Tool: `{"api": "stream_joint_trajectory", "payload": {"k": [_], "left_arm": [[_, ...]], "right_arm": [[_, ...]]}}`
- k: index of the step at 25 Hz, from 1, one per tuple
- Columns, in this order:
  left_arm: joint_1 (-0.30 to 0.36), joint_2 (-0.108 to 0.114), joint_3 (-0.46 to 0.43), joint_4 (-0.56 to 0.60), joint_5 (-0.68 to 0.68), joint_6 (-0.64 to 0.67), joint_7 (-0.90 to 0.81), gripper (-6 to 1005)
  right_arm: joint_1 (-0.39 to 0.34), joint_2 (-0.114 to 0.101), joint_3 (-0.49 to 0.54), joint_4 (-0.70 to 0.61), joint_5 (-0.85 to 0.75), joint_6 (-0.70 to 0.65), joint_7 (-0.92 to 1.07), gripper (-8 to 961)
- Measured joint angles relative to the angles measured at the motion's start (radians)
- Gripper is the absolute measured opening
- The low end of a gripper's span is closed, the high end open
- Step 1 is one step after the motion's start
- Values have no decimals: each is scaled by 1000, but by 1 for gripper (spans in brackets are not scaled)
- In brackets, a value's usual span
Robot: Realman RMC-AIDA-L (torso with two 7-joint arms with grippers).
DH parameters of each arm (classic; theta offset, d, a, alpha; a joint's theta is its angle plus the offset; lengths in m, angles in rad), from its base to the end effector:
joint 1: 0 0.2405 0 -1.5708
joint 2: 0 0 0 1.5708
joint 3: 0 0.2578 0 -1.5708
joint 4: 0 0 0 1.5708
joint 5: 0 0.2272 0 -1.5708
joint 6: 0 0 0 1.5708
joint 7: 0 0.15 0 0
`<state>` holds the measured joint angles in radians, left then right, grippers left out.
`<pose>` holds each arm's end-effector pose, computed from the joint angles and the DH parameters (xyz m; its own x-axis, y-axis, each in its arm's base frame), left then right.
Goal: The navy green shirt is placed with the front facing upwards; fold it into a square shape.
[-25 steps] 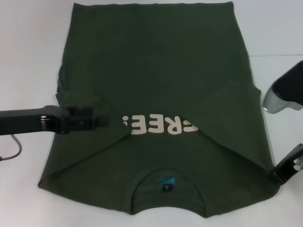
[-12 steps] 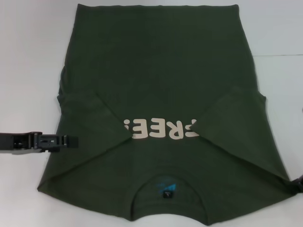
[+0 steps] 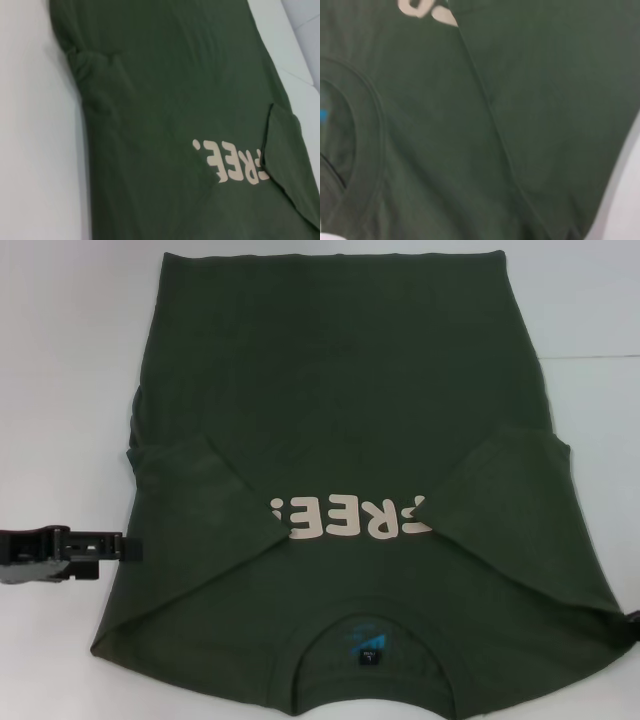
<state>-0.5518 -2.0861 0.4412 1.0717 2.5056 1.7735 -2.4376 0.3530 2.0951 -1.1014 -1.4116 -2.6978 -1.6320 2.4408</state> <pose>-0.2989 0.3350 0.0750 0.1832 0.9283 0.3236 0.9828 -0.1813 -0.0363 0.2904 0.3222 0.0536 0.5123 -0.8530 0.1001 -0.7067 -0.4849 -0.5152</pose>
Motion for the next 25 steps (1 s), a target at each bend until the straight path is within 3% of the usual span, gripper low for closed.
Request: {"api": "stream_joint_trajectory", "payload": {"k": [10, 25], "left_arm": [[-11, 2, 6, 2, 157, 2, -113, 890], [-36, 1, 77, -79, 214, -63, -189, 885]], "right_arm": [[8, 2, -10, 7, 34, 12, 3, 38], [23, 2, -12, 20, 55, 20, 0, 38]]}}
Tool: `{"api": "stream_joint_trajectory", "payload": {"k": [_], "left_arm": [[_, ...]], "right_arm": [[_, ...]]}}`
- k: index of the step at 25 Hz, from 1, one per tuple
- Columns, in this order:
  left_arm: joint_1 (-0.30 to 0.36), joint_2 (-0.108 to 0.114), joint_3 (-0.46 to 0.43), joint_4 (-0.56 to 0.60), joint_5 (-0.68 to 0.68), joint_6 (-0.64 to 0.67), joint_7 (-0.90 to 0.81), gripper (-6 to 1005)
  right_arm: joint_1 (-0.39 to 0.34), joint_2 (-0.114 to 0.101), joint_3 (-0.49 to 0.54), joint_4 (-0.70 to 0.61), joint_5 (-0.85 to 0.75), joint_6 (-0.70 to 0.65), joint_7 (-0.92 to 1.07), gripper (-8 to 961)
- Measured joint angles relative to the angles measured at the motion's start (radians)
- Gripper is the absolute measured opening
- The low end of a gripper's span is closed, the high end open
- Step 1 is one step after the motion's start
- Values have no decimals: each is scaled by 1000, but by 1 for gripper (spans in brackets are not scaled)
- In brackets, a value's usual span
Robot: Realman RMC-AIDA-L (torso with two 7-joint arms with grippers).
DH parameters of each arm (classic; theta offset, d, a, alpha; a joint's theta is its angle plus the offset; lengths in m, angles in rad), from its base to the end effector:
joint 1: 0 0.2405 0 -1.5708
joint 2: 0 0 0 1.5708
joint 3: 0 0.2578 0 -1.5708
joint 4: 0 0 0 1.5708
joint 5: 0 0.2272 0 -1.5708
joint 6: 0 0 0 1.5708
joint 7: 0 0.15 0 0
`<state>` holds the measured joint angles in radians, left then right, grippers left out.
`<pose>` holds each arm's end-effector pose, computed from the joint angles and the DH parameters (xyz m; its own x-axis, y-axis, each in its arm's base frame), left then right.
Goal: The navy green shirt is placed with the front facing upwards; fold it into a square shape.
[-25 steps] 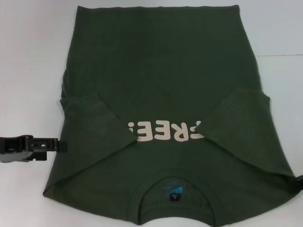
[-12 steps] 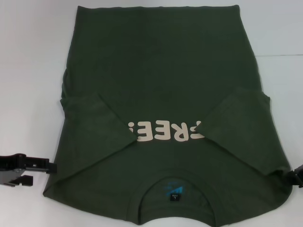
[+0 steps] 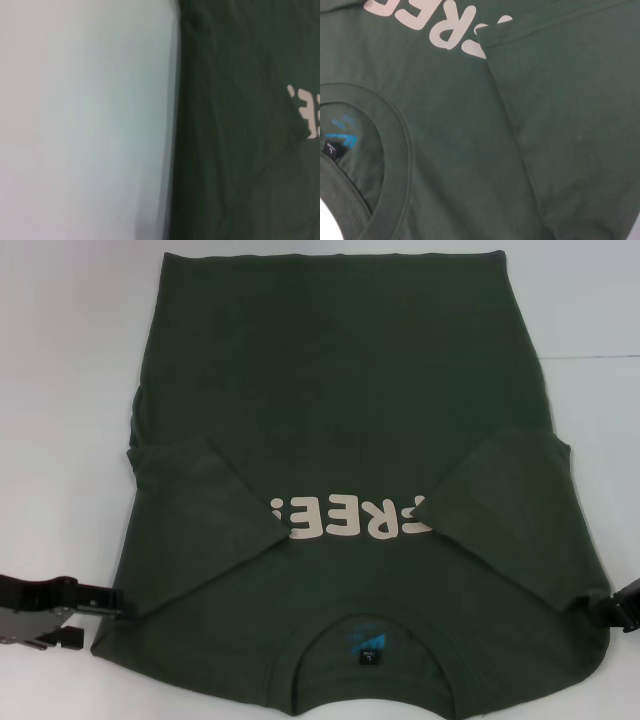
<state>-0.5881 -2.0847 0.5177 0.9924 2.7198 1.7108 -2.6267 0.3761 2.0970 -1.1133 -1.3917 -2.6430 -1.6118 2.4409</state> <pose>-0.3170 0.3336 0.0510 -0.0071 0.9847 0.1744 0.9861 0.0358 -0.1622 0.2776 0.3309 0.0447 0.5494 -0.8322 0.0743 -0.7133 -0.5135 -0.4769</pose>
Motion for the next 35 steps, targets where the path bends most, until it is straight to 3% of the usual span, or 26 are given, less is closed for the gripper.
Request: {"api": "stream_joint_trajectory", "payload": {"k": [35], "left_arm": [[-28, -6, 35, -51, 27, -41, -9, 876]], "right_arm": [[23, -2, -11, 28, 0, 4, -10, 38]]}}
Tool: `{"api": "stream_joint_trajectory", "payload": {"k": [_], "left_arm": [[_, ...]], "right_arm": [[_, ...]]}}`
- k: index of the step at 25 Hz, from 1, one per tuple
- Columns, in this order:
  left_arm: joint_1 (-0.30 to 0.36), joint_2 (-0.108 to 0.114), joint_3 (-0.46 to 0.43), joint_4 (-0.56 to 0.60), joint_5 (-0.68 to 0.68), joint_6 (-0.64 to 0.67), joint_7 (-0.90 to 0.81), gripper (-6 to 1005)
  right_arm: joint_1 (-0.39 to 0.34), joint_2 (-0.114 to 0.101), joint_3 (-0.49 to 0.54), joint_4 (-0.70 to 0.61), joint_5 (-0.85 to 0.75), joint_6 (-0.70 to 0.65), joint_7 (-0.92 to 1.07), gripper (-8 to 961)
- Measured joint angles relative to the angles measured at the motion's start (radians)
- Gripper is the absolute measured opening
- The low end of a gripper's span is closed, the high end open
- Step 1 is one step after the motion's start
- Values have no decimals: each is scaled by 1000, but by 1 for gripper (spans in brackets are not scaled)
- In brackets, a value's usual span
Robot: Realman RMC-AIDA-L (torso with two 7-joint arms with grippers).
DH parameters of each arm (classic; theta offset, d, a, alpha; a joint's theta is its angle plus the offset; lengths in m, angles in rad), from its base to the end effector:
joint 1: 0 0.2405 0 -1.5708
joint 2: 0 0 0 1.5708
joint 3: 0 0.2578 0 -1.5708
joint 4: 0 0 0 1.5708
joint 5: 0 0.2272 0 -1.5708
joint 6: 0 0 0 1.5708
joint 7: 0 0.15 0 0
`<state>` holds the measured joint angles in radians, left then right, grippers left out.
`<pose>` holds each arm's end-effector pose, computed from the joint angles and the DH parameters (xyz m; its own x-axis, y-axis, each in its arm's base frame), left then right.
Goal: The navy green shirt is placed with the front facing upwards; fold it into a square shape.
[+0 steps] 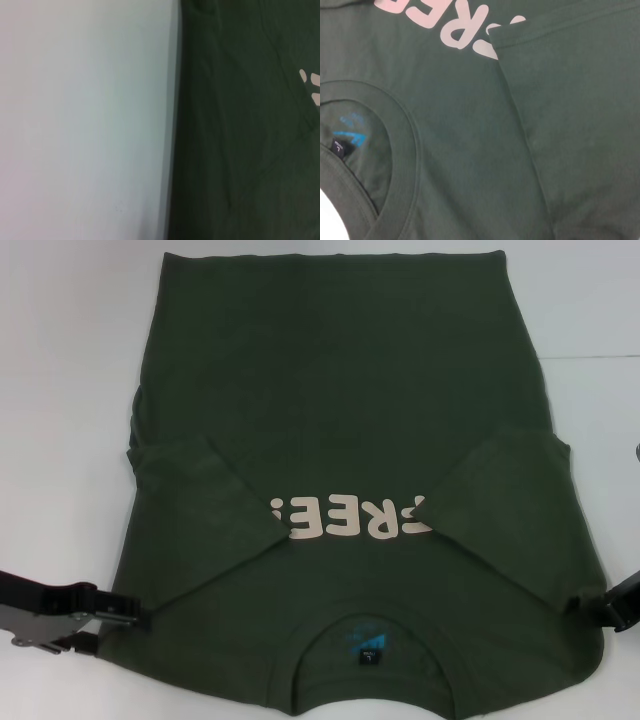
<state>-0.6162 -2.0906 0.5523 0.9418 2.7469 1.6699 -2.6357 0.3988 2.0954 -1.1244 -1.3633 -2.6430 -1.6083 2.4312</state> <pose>-0.3134 0.3401 0.0359 0.0048 0.9907 0.1359 0.9819 0.0210 -0.1881 0.2743 0.3348 0.0389 0.5627 -0.8211 0.0962 -0.7044 -0.5371 -0.4639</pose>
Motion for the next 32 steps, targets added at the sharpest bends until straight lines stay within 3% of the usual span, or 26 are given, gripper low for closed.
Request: {"api": "stream_joint_trajectory", "payload": {"k": [32], "left_arm": [[-15, 1, 27, -12, 18, -23, 5, 868]], "right_arm": [[21, -2, 0, 22, 0, 0, -3, 37]]}}
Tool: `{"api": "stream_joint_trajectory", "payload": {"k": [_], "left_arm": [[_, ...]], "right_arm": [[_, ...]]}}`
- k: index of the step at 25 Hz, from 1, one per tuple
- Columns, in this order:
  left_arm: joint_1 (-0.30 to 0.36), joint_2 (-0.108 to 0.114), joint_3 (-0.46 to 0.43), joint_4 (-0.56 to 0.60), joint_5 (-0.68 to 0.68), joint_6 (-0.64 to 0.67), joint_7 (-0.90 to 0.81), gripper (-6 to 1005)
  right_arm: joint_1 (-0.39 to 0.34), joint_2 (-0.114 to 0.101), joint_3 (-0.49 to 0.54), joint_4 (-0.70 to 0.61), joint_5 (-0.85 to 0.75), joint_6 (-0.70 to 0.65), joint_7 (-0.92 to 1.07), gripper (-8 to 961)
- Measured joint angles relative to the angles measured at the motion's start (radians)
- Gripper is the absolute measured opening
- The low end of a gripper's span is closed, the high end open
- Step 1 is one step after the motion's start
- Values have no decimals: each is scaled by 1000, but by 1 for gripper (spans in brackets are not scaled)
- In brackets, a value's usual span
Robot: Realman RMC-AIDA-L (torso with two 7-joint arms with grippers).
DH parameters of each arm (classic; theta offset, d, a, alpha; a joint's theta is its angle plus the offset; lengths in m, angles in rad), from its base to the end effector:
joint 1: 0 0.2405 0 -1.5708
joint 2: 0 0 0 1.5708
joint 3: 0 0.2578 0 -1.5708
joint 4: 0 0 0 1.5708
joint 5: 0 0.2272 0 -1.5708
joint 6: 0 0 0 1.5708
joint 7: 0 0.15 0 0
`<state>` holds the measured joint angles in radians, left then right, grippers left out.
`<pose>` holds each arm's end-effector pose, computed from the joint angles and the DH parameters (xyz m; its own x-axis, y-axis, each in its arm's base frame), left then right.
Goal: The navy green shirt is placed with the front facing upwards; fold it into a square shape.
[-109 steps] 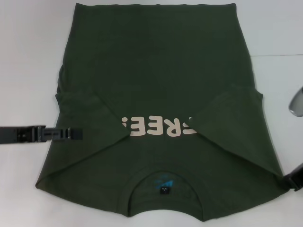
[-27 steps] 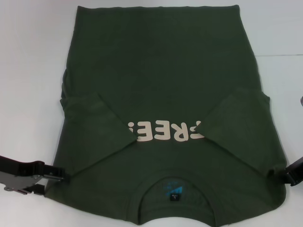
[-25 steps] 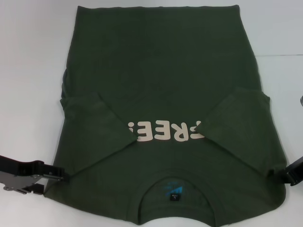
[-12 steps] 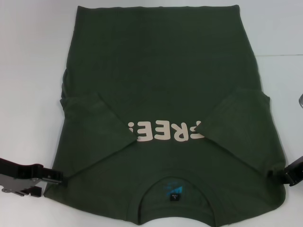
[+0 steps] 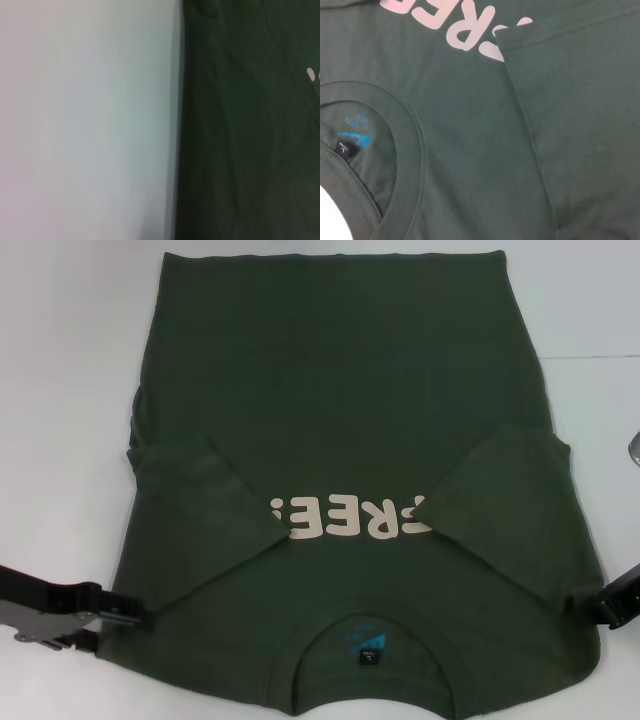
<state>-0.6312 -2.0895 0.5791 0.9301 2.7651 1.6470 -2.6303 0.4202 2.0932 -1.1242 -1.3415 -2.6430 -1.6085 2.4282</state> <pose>-0.3112 0.3454 0.0326 0.0345 0.9922 0.1194 0.9748 -0.0071 -0.2231 0.2714 0.3387 0.0363 0.5685 -0.8159 0.1058 -0.7018 -0.5480 -0.4552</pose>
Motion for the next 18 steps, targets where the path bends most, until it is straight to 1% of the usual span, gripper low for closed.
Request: {"api": "stream_joint_trajectory", "payload": {"k": [4, 18], "left_arm": [[-8, 2, 13, -20, 0, -1, 0, 867], [-10, 7, 13, -3, 9, -1, 0, 863]], "right_arm": [[2, -1, 1, 1, 0, 1, 0, 38], [9, -1, 1, 3, 0, 0, 0, 38]]}}
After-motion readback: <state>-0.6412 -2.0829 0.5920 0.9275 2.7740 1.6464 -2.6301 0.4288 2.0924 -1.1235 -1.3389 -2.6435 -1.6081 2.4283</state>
